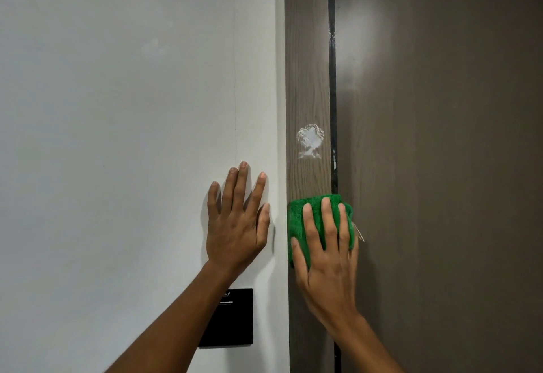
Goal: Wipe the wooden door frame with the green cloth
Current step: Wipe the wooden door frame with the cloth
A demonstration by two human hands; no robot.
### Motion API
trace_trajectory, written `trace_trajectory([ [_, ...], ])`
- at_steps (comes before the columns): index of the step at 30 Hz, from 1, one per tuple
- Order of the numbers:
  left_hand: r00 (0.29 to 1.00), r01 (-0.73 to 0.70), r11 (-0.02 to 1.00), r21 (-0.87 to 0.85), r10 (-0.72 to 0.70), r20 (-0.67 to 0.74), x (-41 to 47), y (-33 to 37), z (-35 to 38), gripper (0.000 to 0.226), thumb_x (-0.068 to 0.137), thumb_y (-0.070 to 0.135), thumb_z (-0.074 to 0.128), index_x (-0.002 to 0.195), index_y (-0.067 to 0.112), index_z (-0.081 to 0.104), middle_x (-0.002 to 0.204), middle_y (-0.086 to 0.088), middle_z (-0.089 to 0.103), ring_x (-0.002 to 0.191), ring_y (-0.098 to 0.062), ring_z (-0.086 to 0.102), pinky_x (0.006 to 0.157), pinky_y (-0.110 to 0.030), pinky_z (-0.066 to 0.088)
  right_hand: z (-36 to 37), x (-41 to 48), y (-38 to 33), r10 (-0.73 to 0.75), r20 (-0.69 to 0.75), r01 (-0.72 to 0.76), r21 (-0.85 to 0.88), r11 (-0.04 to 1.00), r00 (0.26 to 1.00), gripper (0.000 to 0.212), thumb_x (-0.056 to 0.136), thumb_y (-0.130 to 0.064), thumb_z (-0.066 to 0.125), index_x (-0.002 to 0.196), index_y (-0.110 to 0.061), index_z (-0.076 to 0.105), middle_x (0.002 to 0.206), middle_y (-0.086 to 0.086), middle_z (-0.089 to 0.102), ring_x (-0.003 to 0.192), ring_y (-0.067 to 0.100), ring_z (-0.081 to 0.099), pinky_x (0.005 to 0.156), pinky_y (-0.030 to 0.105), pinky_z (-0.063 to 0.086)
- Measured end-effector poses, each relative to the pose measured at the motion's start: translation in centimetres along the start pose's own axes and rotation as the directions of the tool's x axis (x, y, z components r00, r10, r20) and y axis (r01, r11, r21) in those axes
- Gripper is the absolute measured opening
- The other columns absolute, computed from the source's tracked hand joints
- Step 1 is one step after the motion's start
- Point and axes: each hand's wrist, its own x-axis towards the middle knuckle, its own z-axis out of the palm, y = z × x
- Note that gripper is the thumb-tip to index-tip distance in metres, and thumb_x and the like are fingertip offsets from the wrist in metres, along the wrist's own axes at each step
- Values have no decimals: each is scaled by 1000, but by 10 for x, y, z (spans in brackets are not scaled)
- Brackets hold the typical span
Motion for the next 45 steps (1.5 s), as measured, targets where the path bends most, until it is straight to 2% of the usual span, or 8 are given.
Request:
trace_trajectory([
  [6, 1000, -7, 1000, -9, 7, -18, -1, 0, 1, 61, 99, 44, 27, 155, 22, 18, 164, -11, 12, 152, -26, 9, 120, -53, 16, -7, 87, -15, 136, -95, -128, 86, 988, 986, 62, 98, -42, 38, 153, -21, 19, 162, 12, 17, 149, 31, 7, 118, 59, 19],
  [13, 1000, -9, 1000, 0, 9, -19, 0, -1, 1, 61, 98, 45, 28, 155, 23, 17, 165, -10, 11, 152, -26, 8, 121, -53, 15, -7, 62, 4, -152, -40, 150, -50, 987, 988, 59, 98, -43, 38, 153, -25, 23, 162, 8, 19, 150, 27, 10, 119, 56, 18],
  [20, 1000, -4, 1000, 10, 4, -15, 0, 0, 3, 63, 97, 46, 28, 155, 23, 17, 165, -9, 9, 152, -27, 8, 120, -54, 17, -22, 119, 1, 161, -60, -149, 171, 974, 985, 58, 101, -37, 38, 154, -23, 19, 163, 9, 10, 151, 27, 1, 119, 58, 16],
  [26, 1000, -11, 1000, 4, 11, -23, 0, -1, 2, 62, 97, 45, 30, 155, 23, 18, 165, -10, 11, 152, -27, 8, 120, -53, 16, -19, 109, 5, 89, -63, -83, 99, 992, 994, 59, 100, -39, 38, 154, -24, 17, 164, 8, 10, 151, 26, -1, 121, 53, 10],
  [30, 999, -9, 1000, 12, 10, -35, -1, -1, 4, 63, 97, 45, 30, 155, 22, 18, 164, -11, 11, 152, -27, 8, 120, -54, 16, -14, 84, 9, 165, -31, -156, 182, 971, 986, 60, 99, -44, 31, 154, -22, 19, 163, 7, 12, 151, 25, 3, 119, 57, 19],
  [34, 999, -12, 1000, 4, 12, -39, 0, -1, 5, 63, 97, 44, 32, 155, 22, 18, 165, -11, 11, 152, -27, 8, 121, -53, 15, -19, 140, -1, 214, -77, -194, 210, 958, 974, 59, 102, -39, 36, 155, -25, 13, 164, 7, 5, 151, 27, -3, 119, 61, 11],
  [41, 999, -15, 1000, -5, 15, -31, -1, -1, 2, 61, 98, 43, 30, 154, 23, 18, 164, -11, 12, 152, -26, 9, 121, -53, 15, -12, 110, -9, -185, -58, 183, -42, 982, 981, 57, 100, -41, 35, 153, -24, 23, 162, 9, 16, 150, 26, 7, 121, 54, 9],
  [45, 1000, -14, 1000, 0, 14, -26, -1, 1, 2, 62, 98, 44, 30, 155, 23, 18, 164, -10, 12, 152, -27, 10, 120, -53, 17, -17, 99, 14, -23, -49, 24, 14, 1000, 999, 57, 101, -40, 35, 153, -24, 20, 163, 8, 14, 150, 24, 4, 120, 52, 12],
])
